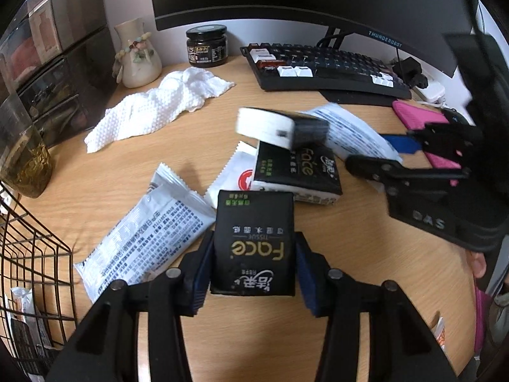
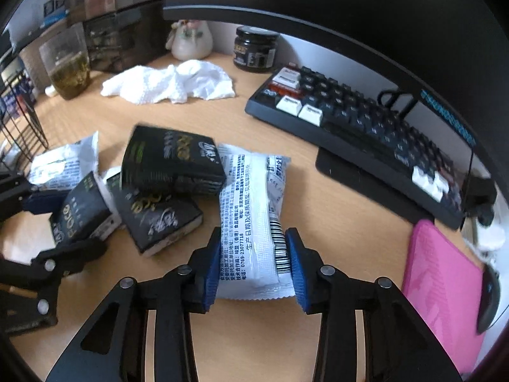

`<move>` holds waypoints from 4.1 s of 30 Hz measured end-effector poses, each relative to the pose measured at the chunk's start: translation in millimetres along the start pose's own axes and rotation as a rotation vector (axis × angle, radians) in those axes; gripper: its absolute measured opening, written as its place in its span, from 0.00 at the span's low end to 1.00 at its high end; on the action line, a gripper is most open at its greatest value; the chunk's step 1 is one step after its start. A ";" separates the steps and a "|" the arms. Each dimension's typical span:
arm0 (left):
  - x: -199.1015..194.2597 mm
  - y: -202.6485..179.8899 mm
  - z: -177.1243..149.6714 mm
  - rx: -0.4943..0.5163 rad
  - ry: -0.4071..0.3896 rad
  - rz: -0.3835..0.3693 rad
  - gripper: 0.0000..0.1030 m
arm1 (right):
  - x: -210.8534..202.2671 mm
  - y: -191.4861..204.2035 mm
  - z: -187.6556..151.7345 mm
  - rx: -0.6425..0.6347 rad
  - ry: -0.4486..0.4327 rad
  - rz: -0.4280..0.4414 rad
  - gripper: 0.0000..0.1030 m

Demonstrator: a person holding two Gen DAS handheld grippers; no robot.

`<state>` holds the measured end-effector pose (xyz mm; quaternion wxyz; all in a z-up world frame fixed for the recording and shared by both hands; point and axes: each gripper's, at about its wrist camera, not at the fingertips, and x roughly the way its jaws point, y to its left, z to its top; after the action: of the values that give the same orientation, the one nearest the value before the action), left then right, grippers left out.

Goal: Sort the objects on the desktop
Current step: 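Grasp a Face pack with the left tool while right grasps a white snack bar, then lift both held items and carry them over the wire basket, then open both tools to drop the Face pack and snack bar into the basket, then bring both open tools back over the remaining items on the desk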

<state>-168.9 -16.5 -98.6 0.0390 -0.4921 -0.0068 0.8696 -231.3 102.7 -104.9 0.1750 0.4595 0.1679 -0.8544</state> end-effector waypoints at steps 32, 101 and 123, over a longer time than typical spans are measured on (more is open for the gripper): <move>-109.5 -38.1 -51.6 0.076 -0.170 0.028 0.51 | -136.6 31.9 -106.0 0.129 -0.187 0.026 0.37; -197.0 47.9 -87.5 -0.106 -0.262 0.157 0.74 | -177.1 149.3 -38.8 -0.044 -0.303 0.233 0.50; -37.9 16.3 -3.0 -0.082 -0.086 0.107 0.74 | -89.9 38.9 -68.3 0.105 -0.136 0.192 0.50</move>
<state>-147.9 -35.7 -68.5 -0.0283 -0.4552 -0.0178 0.8898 -117.6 112.0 -69.5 0.2425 0.4230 0.0659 -0.8706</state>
